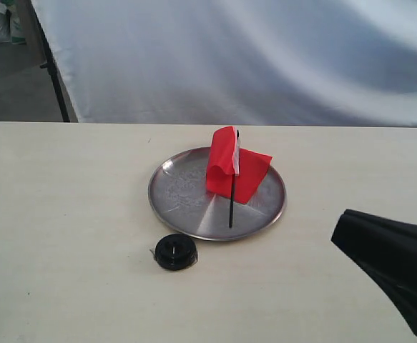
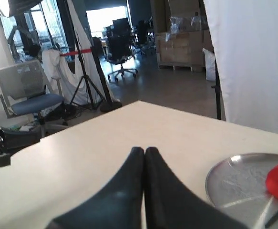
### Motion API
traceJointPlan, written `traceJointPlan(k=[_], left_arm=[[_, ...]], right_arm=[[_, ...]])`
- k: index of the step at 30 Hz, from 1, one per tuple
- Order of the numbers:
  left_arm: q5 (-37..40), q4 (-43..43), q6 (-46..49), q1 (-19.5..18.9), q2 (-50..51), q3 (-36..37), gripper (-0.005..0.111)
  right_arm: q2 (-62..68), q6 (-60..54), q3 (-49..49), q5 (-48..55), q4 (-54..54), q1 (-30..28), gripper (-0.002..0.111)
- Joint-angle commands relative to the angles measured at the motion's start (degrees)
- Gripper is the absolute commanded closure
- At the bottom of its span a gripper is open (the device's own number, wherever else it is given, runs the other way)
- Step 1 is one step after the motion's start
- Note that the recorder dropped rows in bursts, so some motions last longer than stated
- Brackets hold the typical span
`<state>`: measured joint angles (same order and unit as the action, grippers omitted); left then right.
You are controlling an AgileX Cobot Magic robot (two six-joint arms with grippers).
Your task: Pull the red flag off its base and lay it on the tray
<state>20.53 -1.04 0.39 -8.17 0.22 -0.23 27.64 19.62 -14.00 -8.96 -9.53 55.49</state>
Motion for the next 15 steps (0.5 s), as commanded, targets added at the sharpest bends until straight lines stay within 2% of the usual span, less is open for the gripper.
traceJointPlan(k=[1,4,9,15], left_arm=[[-0.47,-0.16,-0.39,-0.06,-0.22,0.23,0.107],[-0.47,-0.16,-0.39,-0.06,-0.22,0.23,0.107],[-0.47,-0.16,-0.39,-0.06,-0.22,0.23,0.107],[-0.47,-0.16,-0.39,-0.06,-0.22,0.23,0.107]], right_arm=[[-0.68,-1.0,0.1,12.25,-0.04,0.05,0.108],[-2.49,-2.31,0.1,20.62,-0.04,-2.25,0.108],[-11.4,-3.17,1.41,20.42,-3.72,-9.49,0.108],[-16.04,-3.48,14.0,1.21,-11.88,-18.33,0.108]])
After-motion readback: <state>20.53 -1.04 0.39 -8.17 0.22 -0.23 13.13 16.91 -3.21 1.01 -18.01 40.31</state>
